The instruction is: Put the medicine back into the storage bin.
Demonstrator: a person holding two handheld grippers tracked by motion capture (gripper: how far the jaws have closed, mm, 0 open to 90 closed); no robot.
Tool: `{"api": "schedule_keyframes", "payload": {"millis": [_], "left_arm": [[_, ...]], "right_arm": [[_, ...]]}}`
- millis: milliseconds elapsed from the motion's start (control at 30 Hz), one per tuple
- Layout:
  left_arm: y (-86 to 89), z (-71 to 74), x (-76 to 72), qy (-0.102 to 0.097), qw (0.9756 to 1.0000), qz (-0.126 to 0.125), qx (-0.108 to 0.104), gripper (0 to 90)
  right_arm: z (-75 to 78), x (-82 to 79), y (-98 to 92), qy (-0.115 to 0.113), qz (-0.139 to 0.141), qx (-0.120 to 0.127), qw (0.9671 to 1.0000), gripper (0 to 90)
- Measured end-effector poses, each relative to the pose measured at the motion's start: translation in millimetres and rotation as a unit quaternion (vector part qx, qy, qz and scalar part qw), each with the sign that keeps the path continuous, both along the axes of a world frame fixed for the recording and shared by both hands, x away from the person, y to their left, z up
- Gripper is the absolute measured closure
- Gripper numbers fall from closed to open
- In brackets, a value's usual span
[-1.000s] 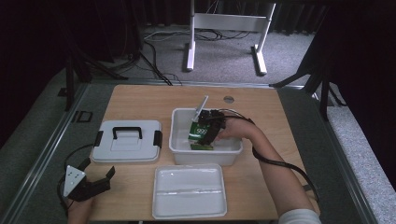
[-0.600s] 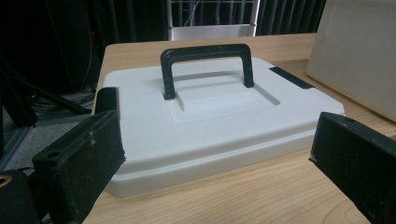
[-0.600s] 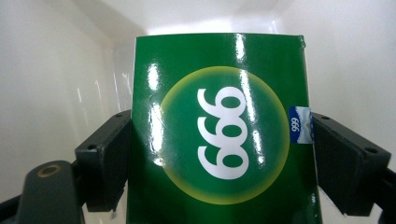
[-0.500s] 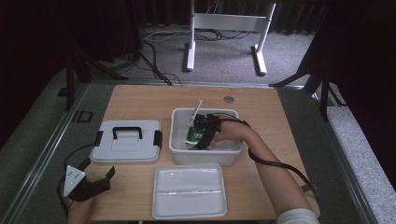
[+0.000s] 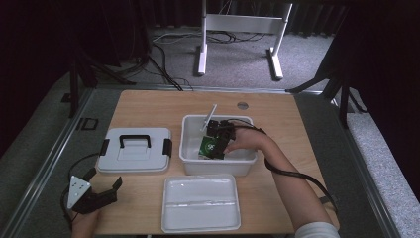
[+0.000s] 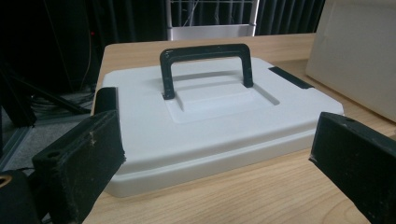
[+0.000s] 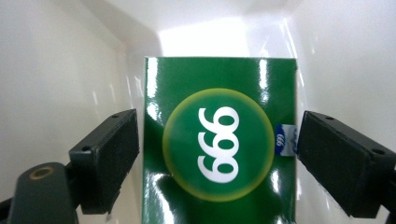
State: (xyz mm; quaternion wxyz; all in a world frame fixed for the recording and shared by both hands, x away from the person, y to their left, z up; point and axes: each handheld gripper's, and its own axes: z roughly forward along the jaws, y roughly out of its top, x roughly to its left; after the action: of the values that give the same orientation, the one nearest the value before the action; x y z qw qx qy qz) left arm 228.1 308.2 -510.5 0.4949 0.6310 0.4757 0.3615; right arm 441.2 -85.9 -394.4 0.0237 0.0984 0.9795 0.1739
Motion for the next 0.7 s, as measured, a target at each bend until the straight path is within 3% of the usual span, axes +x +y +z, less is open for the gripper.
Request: {"api": "schedule_keyframes", "payload": {"millis": [400, 700], "left_arm": [[0.0, 0.0, 0.3, 0.001, 1.0000, 0.000, 0.000, 2.3], [-0.2, 0.0, 0.4, 0.001, 1.0000, 0.001, 0.000, 2.3]], "right_arm": [[33.6, -14.8, -20.3, -0.029, -0.013, 0.030, 0.9991, 14.0], [56.0, -39.7, -35.2, -0.049, 0.006, 0.069, 0.9964, 15.6]]}}
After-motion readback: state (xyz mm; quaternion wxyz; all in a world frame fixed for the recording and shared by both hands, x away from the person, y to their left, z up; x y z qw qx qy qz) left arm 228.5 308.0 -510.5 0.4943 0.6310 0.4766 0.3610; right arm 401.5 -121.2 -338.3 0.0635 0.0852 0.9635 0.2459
